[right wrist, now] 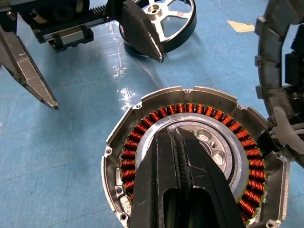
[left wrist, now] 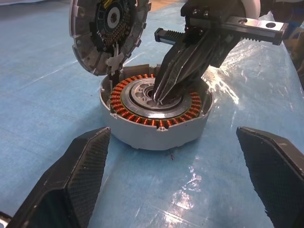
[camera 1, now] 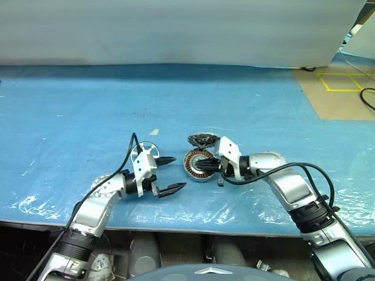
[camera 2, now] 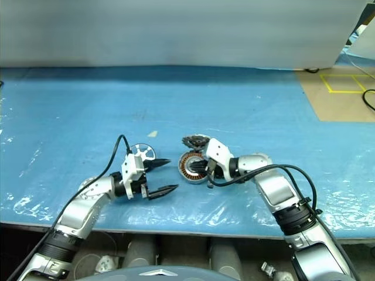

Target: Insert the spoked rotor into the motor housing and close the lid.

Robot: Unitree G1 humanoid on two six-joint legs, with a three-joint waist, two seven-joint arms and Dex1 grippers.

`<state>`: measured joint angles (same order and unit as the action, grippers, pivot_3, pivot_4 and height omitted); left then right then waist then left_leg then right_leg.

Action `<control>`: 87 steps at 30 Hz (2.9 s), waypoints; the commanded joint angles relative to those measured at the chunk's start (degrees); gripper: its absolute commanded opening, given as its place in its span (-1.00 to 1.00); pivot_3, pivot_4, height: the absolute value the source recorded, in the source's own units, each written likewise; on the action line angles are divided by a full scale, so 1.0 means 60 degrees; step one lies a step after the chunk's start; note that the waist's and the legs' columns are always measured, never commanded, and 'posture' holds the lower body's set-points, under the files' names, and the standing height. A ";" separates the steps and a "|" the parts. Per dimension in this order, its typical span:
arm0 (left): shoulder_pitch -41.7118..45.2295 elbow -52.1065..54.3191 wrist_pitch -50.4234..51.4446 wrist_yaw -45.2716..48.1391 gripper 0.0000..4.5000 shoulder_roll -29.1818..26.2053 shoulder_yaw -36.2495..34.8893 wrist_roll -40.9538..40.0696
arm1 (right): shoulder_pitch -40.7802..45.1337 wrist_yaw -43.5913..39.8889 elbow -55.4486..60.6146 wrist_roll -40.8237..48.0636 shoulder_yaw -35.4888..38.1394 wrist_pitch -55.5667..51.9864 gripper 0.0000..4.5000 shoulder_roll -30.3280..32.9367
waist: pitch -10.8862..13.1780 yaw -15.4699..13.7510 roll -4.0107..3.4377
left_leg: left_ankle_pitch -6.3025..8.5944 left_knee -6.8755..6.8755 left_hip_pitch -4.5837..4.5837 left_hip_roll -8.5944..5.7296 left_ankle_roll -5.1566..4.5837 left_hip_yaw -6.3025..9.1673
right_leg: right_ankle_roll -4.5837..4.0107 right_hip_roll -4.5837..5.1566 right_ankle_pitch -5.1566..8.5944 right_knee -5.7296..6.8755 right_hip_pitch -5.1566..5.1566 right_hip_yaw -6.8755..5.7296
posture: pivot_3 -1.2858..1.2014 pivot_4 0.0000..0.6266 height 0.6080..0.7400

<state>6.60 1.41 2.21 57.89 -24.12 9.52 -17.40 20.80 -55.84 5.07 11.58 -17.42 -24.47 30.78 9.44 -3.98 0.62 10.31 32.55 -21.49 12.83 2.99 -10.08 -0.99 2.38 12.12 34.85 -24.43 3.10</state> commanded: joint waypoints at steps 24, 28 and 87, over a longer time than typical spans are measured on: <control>0.1748 0.0465 0.2977 -0.0647 1.00 -0.1246 -0.2033 -0.1802 | -0.0354 -0.0212 0.0981 0.1081 0.0473 -0.0706 -0.98 -0.0061 | 0.0001 0.0007 0.0000 | -0.0016 -0.0005 -0.0002 0.0000 0.0028 0.0000 | -0.0001 -0.0004 0.0002 -0.0008 -0.0001 -0.0003 | 0.03 -0.52 1.00; 0.2010 0.0404 0.3851 0.0105 0.72 -0.2009 -0.2082 -0.2262 | -0.0408 -0.0098 0.0980 0.0954 0.0356 -0.0603 -1.00 -0.0181 | 0.0002 0.0000 0.0002 | -0.0018 -0.0012 -0.0008 0.0000 0.0030 0.0001 | -0.0004 -0.0006 0.0006 -0.0007 -0.0010 -0.0005 | 0.03 -0.52 1.00; 0.4271 -0.3371 -0.0989 0.2291 0.52 -0.2812 0.0114 0.2271 | -0.1006 0.0863 0.0902 0.0274 -0.0042 0.0059 -1.00 -0.1100 | 0.0003 -0.0014 0.0005 | -0.0020 -0.0024 -0.0008 -0.0001 0.0036 0.0010 | -0.0012 -0.0002 0.0018 0.0011 -0.0012 -0.0016 | 0.03 -0.52 1.00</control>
<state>31.16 -19.71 -5.02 72.18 -41.35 12.67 -1.47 14.92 -50.37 9.55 12.86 -17.47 -24.61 24.28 9.46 -4.06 0.65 10.19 32.43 -21.54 12.82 3.20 -10.02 -1.06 2.38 12.23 34.92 -24.50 3.01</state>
